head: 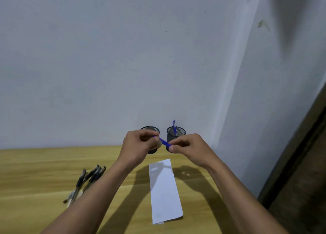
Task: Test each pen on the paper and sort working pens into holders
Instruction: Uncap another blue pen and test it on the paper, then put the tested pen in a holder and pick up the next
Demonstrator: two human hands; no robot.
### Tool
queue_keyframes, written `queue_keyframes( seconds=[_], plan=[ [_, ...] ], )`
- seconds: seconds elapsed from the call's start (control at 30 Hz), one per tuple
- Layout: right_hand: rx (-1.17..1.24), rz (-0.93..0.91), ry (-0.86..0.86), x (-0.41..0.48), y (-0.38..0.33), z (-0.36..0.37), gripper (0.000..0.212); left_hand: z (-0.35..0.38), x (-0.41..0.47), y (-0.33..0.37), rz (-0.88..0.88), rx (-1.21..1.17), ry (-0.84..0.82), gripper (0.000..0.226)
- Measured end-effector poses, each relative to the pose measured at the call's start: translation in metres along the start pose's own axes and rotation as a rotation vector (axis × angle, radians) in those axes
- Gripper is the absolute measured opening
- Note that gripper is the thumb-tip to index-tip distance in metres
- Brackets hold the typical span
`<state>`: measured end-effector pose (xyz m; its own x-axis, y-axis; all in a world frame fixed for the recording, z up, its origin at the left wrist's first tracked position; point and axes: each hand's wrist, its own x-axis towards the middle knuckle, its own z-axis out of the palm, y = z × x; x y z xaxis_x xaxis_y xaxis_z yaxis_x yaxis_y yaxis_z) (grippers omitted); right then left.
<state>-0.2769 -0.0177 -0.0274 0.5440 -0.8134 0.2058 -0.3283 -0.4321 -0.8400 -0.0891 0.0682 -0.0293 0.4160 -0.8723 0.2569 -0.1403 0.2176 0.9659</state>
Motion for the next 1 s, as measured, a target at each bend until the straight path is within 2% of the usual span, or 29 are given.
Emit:
queue_keyframes(
  seconds=[0.1, 0.2, 0.37, 0.43, 0.5, 0.7, 1.0],
  plan=[
    [-0.123, -0.033, 0.009, 0.013, 0.002, -0.007, 0.008, 0.023, 0.011, -0.008, 0.021, 0.004, 0.075, 0.018],
    [-0.065, 0.008, 0.158, 0.032, 0.009, -0.018, 0.005, 0.047, 0.021, -0.028, 0.005, 0.099, 0.166, 0.021],
    [0.001, 0.039, 0.348, 0.08, 0.031, -0.035, 0.003, 0.089, 0.039, -0.063, -0.055, 0.252, 0.134, 0.024],
    [0.004, 0.043, 0.385, 0.098, 0.039, -0.037, 0.003, 0.102, 0.05, -0.074, -0.082, 0.308, 0.136, 0.033],
    [-0.009, 0.052, 0.407, 0.113, 0.049, -0.036, 0.005, 0.115, 0.064, -0.085, -0.12, 0.353, 0.121, 0.043],
    [-0.122, 0.121, 0.374, 0.14, 0.067, -0.028, 0.002, 0.138, 0.098, -0.114, -0.113, 0.399, 0.165, 0.041],
    [-0.207, 0.164, 0.388, 0.133, 0.073, -0.035, 0.019, 0.136, 0.103, -0.121, -0.129, 0.407, 0.137, 0.043]
  ],
)
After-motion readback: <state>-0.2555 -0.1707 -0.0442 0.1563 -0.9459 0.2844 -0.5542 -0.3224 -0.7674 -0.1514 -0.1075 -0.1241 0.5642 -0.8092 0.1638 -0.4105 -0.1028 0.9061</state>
